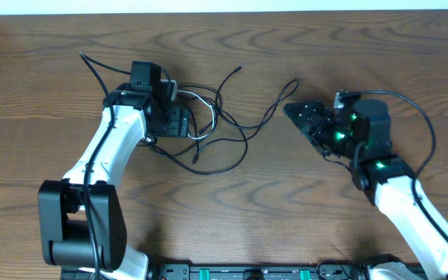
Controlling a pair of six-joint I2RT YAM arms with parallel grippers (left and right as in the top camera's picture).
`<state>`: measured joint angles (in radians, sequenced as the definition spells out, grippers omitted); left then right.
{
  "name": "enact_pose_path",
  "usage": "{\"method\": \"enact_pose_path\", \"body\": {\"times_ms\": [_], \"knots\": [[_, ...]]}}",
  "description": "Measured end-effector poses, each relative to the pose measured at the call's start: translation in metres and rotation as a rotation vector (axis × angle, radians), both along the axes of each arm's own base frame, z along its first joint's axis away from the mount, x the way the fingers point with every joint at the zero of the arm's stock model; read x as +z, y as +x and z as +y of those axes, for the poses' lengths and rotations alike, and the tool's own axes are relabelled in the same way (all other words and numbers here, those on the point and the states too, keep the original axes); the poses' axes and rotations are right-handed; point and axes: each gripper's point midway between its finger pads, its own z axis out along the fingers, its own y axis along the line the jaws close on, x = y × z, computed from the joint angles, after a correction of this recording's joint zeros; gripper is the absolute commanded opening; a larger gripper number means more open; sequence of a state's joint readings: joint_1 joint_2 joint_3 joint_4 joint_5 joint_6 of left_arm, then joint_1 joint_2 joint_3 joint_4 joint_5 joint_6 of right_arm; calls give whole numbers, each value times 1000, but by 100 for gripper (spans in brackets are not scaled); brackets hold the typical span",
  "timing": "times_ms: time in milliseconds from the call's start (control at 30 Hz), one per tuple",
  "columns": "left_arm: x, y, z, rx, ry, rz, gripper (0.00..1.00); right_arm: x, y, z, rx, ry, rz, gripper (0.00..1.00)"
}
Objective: Untangle cables
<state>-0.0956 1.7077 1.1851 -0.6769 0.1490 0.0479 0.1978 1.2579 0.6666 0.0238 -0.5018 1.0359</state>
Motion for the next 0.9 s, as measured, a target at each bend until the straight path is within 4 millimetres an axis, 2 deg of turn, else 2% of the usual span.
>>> {"method": "enact_pose_path", "body": {"times_ms": [100, 267, 533, 600, 667, 900], "knots": [[-2, 1, 9, 44, 41, 4, 86, 8, -2, -8, -32, -40, -31, 99], [-3, 0, 15, 109, 59, 12, 86, 7, 0, -15, -58, -77, -45, 99], [-9, -27, 20, 225, 67, 129, 86, 4, 2, -20, -82, -108, -47, 99], [-9, -29, 21, 245, 64, 137, 86, 4, 2, -21, -86, -114, -49, 99], [-9, -24, 21, 259, 60, 118, 86, 4, 2, -22, -87, -117, -50, 99], [-1, 12, 26, 324, 60, -32, 86, 3, 2, -23, -86, -126, -54, 99]]}}
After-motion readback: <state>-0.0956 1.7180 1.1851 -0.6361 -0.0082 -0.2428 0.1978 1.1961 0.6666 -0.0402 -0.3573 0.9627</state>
